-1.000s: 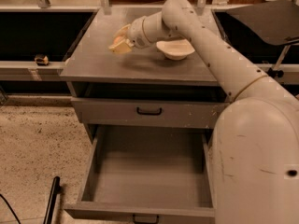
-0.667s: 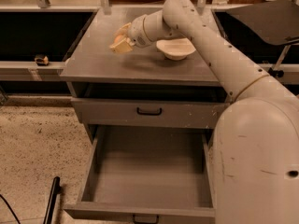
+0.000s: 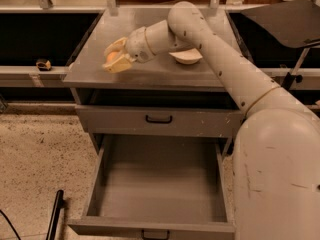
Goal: Place orange into middle drawer
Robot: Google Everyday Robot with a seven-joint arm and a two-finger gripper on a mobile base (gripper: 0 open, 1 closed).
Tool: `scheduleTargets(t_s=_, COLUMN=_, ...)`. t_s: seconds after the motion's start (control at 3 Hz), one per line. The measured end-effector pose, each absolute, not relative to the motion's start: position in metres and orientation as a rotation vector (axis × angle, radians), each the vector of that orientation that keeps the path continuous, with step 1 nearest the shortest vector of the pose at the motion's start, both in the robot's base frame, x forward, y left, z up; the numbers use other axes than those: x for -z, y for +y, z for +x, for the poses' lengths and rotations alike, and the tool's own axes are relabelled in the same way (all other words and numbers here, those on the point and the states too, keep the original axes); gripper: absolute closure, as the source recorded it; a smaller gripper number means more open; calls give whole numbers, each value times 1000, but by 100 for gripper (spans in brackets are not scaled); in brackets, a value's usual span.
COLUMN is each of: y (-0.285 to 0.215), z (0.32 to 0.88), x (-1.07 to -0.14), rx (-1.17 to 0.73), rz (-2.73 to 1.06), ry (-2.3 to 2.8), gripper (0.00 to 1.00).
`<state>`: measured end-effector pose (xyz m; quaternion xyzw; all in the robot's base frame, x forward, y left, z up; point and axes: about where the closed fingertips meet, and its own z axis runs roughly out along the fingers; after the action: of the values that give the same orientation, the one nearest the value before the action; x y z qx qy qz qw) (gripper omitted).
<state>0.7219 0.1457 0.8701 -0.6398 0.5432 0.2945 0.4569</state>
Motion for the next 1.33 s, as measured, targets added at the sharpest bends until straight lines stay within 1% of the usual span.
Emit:
scheduleTargets(t_s=0.33, y=157, z=648, x=-859, rx=-857, rz=-1675, ry=1269, gripper=100)
scheduleTargets(t_s=0.67, y=149, z=601, x=-839, rx=-915, rz=-1691, ry=1296, gripper=100)
scheduleTargets(t_s=1.0, y=140, z=568, x=-821, rx=-902, rz=-1691, ry=1353, gripper=100)
scheduleTargets(t_s=1.33, y=141, z=559, x=-809, rx=-915, rz=-1705, ry=1368, gripper=100)
